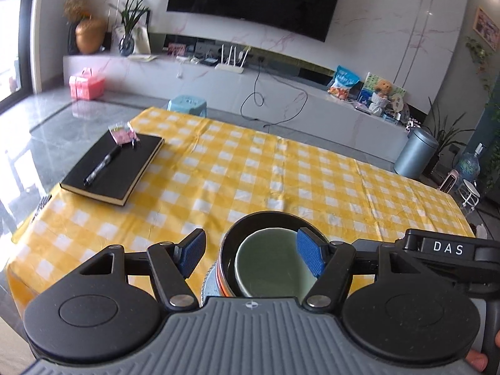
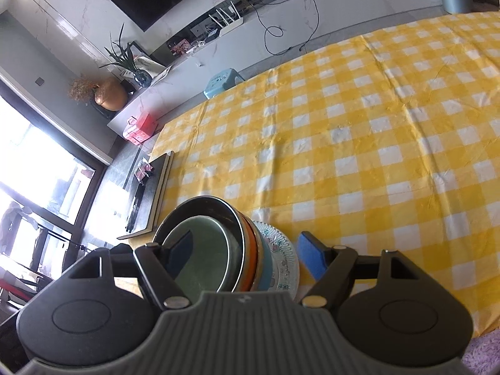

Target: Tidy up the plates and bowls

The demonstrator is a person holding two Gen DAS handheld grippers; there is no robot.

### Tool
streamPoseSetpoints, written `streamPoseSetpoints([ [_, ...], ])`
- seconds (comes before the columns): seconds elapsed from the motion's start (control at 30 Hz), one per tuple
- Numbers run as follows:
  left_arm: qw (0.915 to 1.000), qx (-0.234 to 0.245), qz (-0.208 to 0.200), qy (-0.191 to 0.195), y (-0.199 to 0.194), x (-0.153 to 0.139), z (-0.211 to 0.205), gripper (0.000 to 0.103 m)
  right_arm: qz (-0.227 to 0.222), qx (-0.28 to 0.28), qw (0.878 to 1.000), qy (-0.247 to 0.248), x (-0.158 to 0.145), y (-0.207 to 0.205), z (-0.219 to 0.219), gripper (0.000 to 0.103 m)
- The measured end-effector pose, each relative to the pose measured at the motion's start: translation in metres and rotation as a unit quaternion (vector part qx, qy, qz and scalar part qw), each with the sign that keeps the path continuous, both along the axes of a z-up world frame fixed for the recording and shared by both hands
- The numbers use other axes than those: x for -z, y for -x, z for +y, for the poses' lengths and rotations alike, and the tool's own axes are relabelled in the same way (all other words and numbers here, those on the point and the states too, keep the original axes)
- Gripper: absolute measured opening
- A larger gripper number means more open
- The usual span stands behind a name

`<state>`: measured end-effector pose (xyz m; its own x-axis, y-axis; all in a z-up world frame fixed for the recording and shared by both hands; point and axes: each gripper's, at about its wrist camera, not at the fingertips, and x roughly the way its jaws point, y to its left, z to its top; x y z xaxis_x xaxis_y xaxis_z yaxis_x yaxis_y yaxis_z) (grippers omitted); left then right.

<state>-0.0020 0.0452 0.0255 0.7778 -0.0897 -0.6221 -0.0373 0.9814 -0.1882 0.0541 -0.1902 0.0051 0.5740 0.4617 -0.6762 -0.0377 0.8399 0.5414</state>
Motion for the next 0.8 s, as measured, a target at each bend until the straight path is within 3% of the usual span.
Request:
streamPoseSetpoints([
  [0.27,0.9951,0.015,-0.076,-0.062,0.044,-0.018,-0.011,0.079,-0.106,-0.008,0.990,0.089,-0.031,0.050,0.001,0.079],
  [0.43,0.9897,0.024,-0.102,-0.098,0.067,-0.019,-0.018,0.080,-0.147,-0.019,0.981,0.129,-0.036,0.080,0.007,0.082],
  [0.73,0.9913,0.027,-0.075,-0.105,0.089,0.003,-0.019,0.082,-0.188,-0.029,0.967,0.169,-0.026,0.116,0.016,0.083],
  [0.8,0.9925,0.032,-0.061,-0.101,0.091,0.008,-0.021,0.087,-0.192,-0.032,0.965,0.177,-0.021,0.122,0.019,0.083],
])
